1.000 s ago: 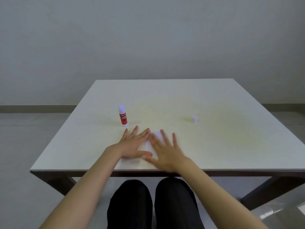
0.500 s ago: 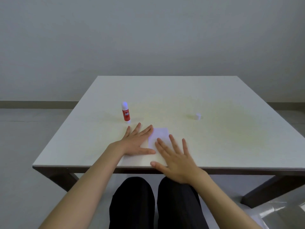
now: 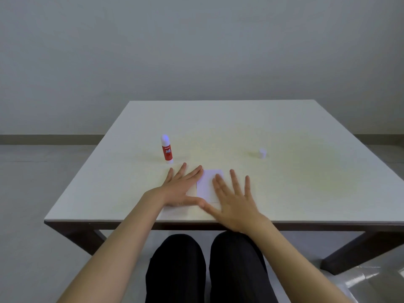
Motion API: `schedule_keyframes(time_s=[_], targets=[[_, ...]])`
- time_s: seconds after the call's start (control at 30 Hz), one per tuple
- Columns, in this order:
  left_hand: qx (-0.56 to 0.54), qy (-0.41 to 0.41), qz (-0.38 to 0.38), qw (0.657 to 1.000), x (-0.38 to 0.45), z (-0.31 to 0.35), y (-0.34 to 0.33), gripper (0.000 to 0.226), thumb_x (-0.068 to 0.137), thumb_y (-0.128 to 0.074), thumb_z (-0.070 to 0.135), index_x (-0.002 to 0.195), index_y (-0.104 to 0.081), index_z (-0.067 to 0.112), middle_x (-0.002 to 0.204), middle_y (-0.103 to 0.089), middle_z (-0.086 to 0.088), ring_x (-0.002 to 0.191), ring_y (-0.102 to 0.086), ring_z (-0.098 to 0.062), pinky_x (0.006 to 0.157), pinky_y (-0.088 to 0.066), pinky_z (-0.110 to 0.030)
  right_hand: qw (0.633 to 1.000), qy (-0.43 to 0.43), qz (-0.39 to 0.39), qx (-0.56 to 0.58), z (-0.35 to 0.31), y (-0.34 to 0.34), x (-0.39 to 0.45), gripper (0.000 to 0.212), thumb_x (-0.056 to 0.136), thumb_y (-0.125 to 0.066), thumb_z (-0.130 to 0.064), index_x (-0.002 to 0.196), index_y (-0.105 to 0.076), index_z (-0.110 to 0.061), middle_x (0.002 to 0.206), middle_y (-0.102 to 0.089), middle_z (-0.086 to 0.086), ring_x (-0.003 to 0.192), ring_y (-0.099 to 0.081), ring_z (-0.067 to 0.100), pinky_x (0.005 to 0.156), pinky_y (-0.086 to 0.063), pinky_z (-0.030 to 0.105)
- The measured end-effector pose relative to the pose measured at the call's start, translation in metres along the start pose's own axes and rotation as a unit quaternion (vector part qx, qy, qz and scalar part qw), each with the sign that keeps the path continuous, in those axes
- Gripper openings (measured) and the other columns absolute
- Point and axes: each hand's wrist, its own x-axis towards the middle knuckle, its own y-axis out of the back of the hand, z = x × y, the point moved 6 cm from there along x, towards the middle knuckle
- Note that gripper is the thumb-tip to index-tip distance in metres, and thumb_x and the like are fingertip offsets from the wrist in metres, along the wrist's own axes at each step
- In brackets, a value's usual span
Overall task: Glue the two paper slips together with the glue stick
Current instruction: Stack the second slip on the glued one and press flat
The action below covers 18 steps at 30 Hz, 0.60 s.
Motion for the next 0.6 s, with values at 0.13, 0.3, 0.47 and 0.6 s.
schedule_keyframes(time_s=[0.13,0.3,0.47,0.6], targets=[[-0.002,-0.002,-0.007,1.0,0.001,-0.001,0.0,0.103,0.077,-0.043,0.076,0.15,0.015,0.033,0.157,0.021,0.022,0.143,0.031,-0.017,0.115,0.019,-0.048,0.998,0.067,-0.01,0.005,-0.014,-0.012,-0.002,0.099,0.069,0.006,-0.084,0.15,0.01,-0.028,0.159,0.015,-0.015,0.14,0.034,0.018,0.107,0.03,0.05],[-0.001,-0.002,-0.007,1.0,0.0,0.0,0.0,0.103,0.077,-0.042,0.076,0.15,0.015,0.031,0.157,0.021,0.021,0.143,0.03,-0.017,0.116,0.019,-0.048,1.0,-0.015,-0.007,-0.016,0.014,0.003,0.008,0.088,0.082,-0.007,-0.076,0.15,0.012,-0.024,0.159,0.017,-0.012,0.143,0.029,0.024,0.112,0.022,0.055],[-0.005,-0.003,-0.009,1.0,-0.001,0.0,0.0,0.102,0.079,-0.044,0.074,0.15,0.015,0.032,0.156,0.021,0.022,0.142,0.031,-0.016,0.116,0.019,-0.048,0.996,0.084,-0.009,0.002,-0.014,-0.013,-0.004,0.094,0.072,0.002,-0.082,0.15,0.01,-0.03,0.159,0.015,-0.016,0.14,0.033,0.017,0.109,0.027,0.052],[-0.005,0.001,-0.004,1.0,-0.002,0.001,0.001,0.103,0.078,-0.044,0.075,0.15,0.015,0.03,0.157,0.021,0.02,0.142,0.031,-0.016,0.116,0.019,-0.048,1.0,-0.005,-0.002,-0.009,0.019,-0.001,0.012,0.081,0.085,-0.008,-0.073,0.15,0.01,-0.03,0.158,0.016,-0.017,0.145,0.024,0.023,0.113,0.019,0.055]])
